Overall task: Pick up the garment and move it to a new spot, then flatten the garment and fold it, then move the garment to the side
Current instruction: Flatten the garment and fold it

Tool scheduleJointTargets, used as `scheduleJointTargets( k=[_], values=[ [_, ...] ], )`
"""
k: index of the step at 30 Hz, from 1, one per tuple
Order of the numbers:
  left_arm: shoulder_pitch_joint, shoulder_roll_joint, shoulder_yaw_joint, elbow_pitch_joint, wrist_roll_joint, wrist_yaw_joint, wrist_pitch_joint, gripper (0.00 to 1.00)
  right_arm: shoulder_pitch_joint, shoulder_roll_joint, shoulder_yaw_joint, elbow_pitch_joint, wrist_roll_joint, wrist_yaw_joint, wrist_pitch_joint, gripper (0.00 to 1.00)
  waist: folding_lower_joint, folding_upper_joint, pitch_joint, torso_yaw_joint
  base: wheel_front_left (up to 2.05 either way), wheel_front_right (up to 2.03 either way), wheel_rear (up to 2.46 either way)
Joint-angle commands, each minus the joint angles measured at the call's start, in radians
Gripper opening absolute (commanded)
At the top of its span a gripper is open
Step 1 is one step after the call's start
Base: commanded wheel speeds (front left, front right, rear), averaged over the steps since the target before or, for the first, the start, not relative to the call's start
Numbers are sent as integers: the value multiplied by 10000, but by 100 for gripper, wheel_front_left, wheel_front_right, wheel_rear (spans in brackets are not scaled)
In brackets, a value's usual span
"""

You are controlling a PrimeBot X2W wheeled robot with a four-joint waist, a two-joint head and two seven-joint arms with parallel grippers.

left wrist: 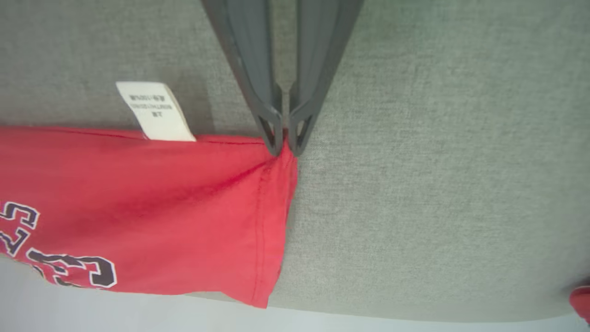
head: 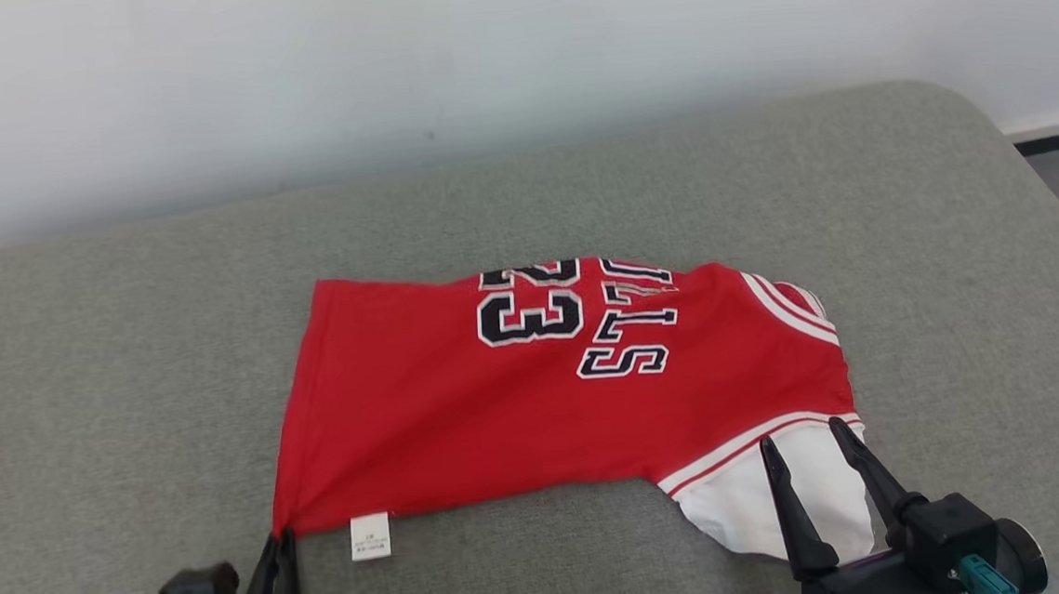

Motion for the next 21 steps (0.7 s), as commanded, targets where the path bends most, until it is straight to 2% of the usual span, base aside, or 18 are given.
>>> scheduleJointTargets(
  k=[1, 7, 8, 9, 14, 21],
  values=[
    [315, -3, 33, -151, -145, 29, -3, 0, 178, -1, -25, 16, 83, -24, -10, 100, 0, 0, -304, 287, 0, 0, 0],
    [1189, -28, -4, -807, -160, -30, -5, 2, 380, 1, -188, 67, 197, -24, 30, 100, 0, 0, -670, 598, 0, 0, 0],
    [1242, -31, 9, -949, -164, -31, -5, 85, 388, 0, -214, 69, 215, -24, 32, 100, 0, 0, -697, 639, 0, 0, 0],
    [1296, -39, 17, -1116, -128, -19, -5, 100, 385, 1, -231, 67, 230, -24, 35, 100, 0, 0, -717, 668, 0, 0, 0],
    [1768, -51, 193, -2418, 205, 122, -6, 100, 349, 0, -348, 39, 233, -24, 59, 100, 0, 0, -796, 736, 0, 0, 0],
    [2628, -81, 698, -4561, 402, -28, -7, 100, 573, 0, -924, 54, 163, -24, 46, 100, 0, 0, -999, 850, 0, 0, 0]
  ],
)
